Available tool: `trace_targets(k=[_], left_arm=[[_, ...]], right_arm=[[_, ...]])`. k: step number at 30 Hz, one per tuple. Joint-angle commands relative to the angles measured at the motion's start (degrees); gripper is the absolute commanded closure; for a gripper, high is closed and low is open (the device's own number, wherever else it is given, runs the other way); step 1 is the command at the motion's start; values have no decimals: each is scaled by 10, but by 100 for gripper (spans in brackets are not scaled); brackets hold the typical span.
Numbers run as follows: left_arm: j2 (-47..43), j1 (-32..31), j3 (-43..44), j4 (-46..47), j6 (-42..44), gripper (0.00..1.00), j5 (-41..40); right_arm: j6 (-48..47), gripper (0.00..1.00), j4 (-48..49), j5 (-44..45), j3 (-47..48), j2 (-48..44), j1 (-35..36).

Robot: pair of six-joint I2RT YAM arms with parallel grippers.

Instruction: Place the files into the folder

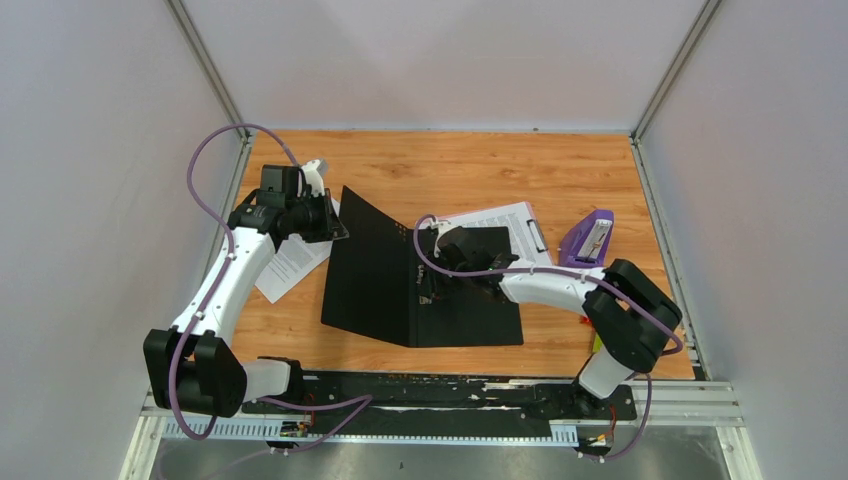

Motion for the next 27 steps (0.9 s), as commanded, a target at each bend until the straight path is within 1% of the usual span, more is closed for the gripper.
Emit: trace_targets(k=[1,3,6,11,16,17,19,20,22,25,27], left_arm=[[-14,3,6,5,30,100,-10],[-12,3,7,3,42,100,-4],[-9,3,11,-8,54,100,-14],[-2,3,7,-13,59,100,-27],[10,3,3,-11,64,99,-52],[14,3,5,-13,63,94,-61],[21,3,14,-17,64,80,-86],[24,3,22,-22,65,68,-101],[34,3,50,-39,70,52,-135],[48,4,100,-68,78,35,-204],[52,4,132,-80,78,25,-266]], right_arm=[[14,80,59,-27,30,24,2],[7,80,51,-15,46,30,-2],[-5,81,19,-1,74,46,-18],[-21,81,24,-26,115,86,-52],[-24,81,15,-30,154,132,-80],[-25,80,13,-30,162,141,-84],[-25,80,5,-30,176,158,-93],[-25,80,2,-28,182,165,-96],[-27,80,-3,-26,190,171,-105],[-32,80,3,-30,190,160,-112],[-37,80,2,-35,194,152,-116]])
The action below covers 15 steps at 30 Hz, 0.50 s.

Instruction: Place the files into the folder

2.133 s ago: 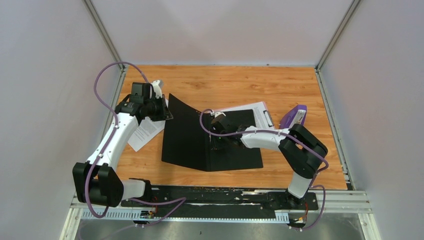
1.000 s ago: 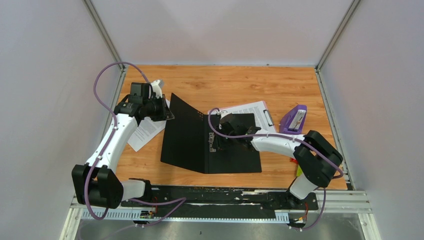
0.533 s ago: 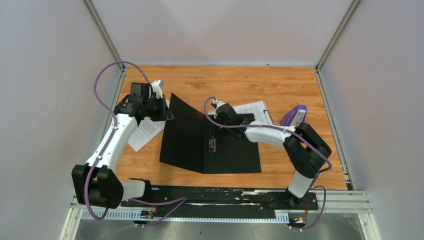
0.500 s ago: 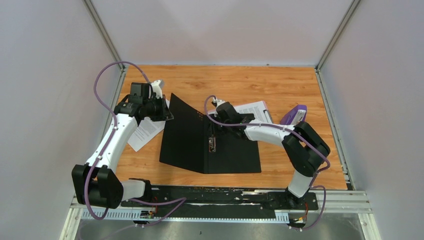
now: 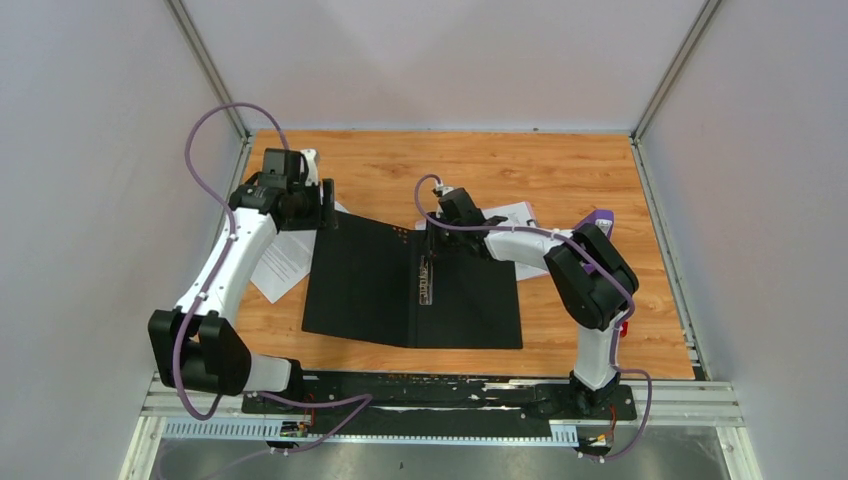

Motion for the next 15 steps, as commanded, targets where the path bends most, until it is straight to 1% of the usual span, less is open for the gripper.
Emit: trace_targets(k=[1,5,7,9,10,11,13,15], left_arm=[[0,4,86,-26,20,20,-152],[-2,12,90,-2,23,4,-254],[4,31,80,13,18,0,-277],[17,62,69,21,-4,0,-274],[23,92,62,24,-19,0,-264],[29,106,54,30,-33,0,-254],[34,148,27,51,-59,1,-236],[38,186,-2,77,-84,4,-213]], right_arm=[[-19,80,-1,-10,30,-21,-9],[-21,80,-9,-17,50,-23,-10],[-18,79,-4,-26,61,-20,-11],[-15,77,4,-38,79,-12,-10],[-15,75,8,-44,98,-4,-11],[-13,73,9,-51,111,6,-11],[-15,66,13,-66,159,30,-10],[-19,59,17,-81,206,58,-9]])
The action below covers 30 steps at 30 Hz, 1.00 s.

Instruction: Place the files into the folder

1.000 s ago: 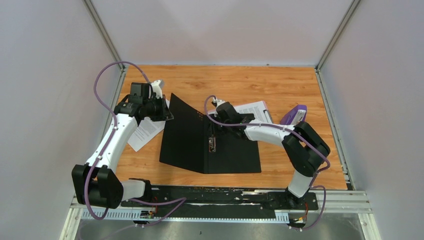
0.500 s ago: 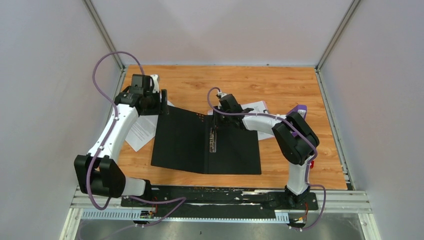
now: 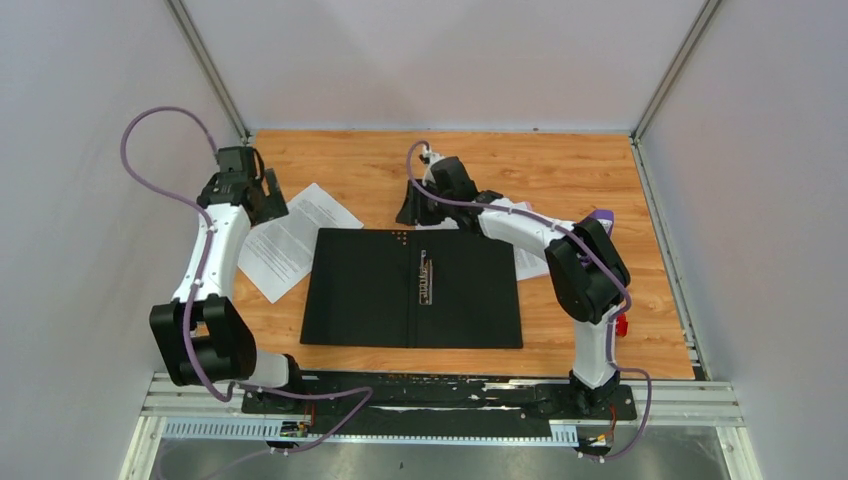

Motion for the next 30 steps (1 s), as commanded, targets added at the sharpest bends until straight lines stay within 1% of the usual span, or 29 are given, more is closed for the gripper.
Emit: trace_targets(k=[1,4,6,9,10,13,15,20,24,27,30], left_arm=[[16,84,-56,57,-74,6,33],[34,118,-83,87,-96,10,68],[49,121,-99,113,-96,11,84],[87,121,-99,123,-87,15,92],[100,121,-98,125,-86,16,93],[133,122,-95,135,-86,26,111],[152,122,-94,139,-92,30,131],[172,123,-107,155,-104,33,150],[188,123,-114,165,-105,35,156],[203,124,-119,174,-114,37,180],[214,123,-124,187,-123,39,206]], right_arm=[[-15,56,34,-43,117,57,1],[-24,49,7,-50,208,126,2],[-17,48,-18,-48,258,168,2],[5,45,-14,-40,296,209,5],[12,45,-13,-35,307,220,6],[32,44,-15,-22,334,252,13],[45,44,-20,-15,347,270,19],[73,45,-24,13,363,297,36],[80,45,-64,55,393,316,58],[92,45,-94,88,417,333,72],[110,45,-108,96,431,349,80]])
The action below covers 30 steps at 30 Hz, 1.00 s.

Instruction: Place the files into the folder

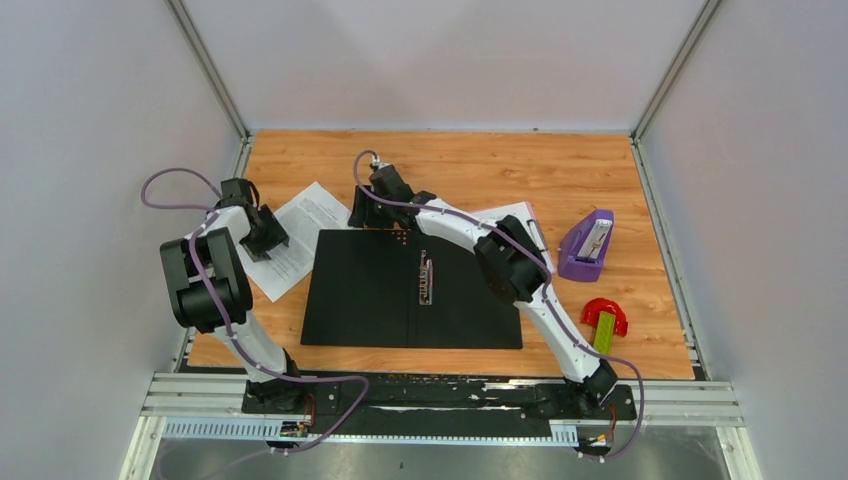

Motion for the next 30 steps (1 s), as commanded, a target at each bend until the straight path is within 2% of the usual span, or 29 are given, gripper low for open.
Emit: trace_targets(k=[1,8,14,22,28,30], left_arm=[[14,2,-10,36,-22,39,47],[30,1,-4,46,-35,40,68],[43,1,-4,63,-57,42,99],[24,2,3,103,-65,42,190],[-9,2,10,103,-67,42,196],[0,2,13,104,-73,42,208]], right_arm=[[40,45,-40,44,43,28,16],[71,44,-32,78,48,35,18],[102,43,106,21,25,46,8],[86,47,111,30,66,75,-15],[65,48,134,1,71,87,-32],[81,48,172,-27,70,95,-35]])
